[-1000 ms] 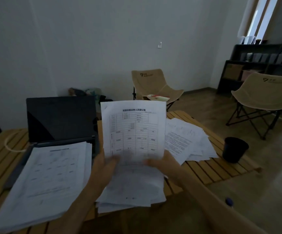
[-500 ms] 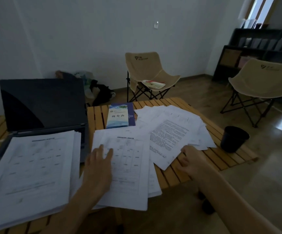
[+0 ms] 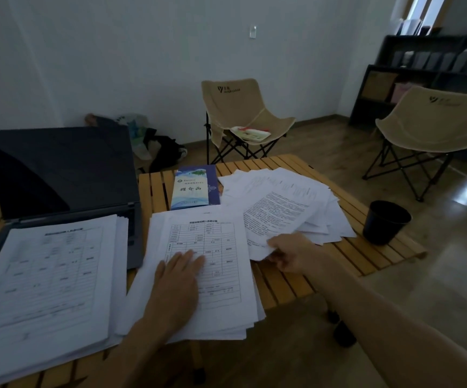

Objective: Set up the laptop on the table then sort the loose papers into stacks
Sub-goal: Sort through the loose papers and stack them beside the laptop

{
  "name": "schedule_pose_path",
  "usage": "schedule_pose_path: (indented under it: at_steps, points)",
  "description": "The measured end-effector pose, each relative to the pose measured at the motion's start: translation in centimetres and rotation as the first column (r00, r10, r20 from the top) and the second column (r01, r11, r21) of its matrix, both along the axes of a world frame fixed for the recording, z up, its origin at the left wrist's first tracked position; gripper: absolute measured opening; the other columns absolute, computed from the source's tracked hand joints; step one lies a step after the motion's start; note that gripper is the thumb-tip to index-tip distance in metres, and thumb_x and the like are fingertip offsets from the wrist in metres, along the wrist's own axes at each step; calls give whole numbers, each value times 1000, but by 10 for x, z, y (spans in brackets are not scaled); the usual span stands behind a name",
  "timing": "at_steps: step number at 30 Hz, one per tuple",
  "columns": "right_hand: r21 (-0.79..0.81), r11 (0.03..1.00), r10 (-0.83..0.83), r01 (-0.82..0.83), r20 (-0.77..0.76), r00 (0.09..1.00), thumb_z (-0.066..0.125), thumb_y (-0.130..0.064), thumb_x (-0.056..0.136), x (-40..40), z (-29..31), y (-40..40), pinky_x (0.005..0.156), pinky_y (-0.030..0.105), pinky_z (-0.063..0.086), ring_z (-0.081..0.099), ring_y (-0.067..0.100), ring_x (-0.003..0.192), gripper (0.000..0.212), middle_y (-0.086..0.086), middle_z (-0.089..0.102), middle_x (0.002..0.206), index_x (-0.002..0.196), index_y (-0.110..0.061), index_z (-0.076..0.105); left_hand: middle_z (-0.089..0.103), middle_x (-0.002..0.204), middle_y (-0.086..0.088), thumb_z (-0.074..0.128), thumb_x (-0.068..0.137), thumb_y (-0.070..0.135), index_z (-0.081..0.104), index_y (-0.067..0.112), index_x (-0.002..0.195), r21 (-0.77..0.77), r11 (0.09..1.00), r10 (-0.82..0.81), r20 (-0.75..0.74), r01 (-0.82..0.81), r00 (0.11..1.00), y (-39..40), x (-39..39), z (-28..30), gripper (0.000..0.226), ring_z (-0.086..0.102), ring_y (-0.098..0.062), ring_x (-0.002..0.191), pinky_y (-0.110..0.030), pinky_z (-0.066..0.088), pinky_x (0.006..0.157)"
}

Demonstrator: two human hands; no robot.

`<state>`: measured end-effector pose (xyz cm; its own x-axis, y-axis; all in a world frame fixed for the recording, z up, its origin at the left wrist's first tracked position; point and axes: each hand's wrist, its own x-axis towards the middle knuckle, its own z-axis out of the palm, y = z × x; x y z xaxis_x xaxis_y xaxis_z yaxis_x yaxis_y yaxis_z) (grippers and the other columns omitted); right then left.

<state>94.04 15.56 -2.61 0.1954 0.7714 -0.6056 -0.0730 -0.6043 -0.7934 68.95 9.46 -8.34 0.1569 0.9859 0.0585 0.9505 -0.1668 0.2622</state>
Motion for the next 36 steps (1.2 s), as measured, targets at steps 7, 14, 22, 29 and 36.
schedule_pose_path:
  at_steps: [7,14,22,29,36]
  points:
    - [584,809,-421,-66,654,629,42,-10,101,50,45,-11,59,31,48,59,19,76,17,9,65,93,97,-11,58,18,161,4,29,104,24,28,32,150,4,1000,-8,20,8,1000,8,-2,-5,47,10,-18,149,-40,2,123]
    - [630,776,-160,16,172,972,50,-12,103,30,42,-49,71,25,49,63,12,92,22,-10,69,100,101,-22,69,73,108,-5,40,101,45,66,15,110,-325,946,304,892,7,335,30,0,78,41,69,-21,98,-38,52,92]
    - [549,816,136,-177,116,984,57,-18,99,-17,10,-59,71,23,57,72,9,88,16,-11,77,98,104,-22,72,63,66,8,61,94,27,61,9,73,-19,956,122,933,-292,339,26,-18,92,28,57,-4,54,-14,45,49]
    - [549,815,134,-186,134,982,61,-26,97,-18,0,-57,65,27,60,75,17,85,19,-2,77,98,107,-12,68,58,64,3,60,95,22,55,5,71,73,903,156,862,-423,482,36,-25,74,30,50,-4,51,-16,39,47]
    - [576,815,72,-73,24,997,47,-22,104,-16,2,-53,73,28,60,73,17,94,25,-3,76,103,112,-17,70,45,59,-6,62,91,20,54,11,64,48,743,145,962,-667,232,51,-63,83,30,36,-13,55,-28,31,53]
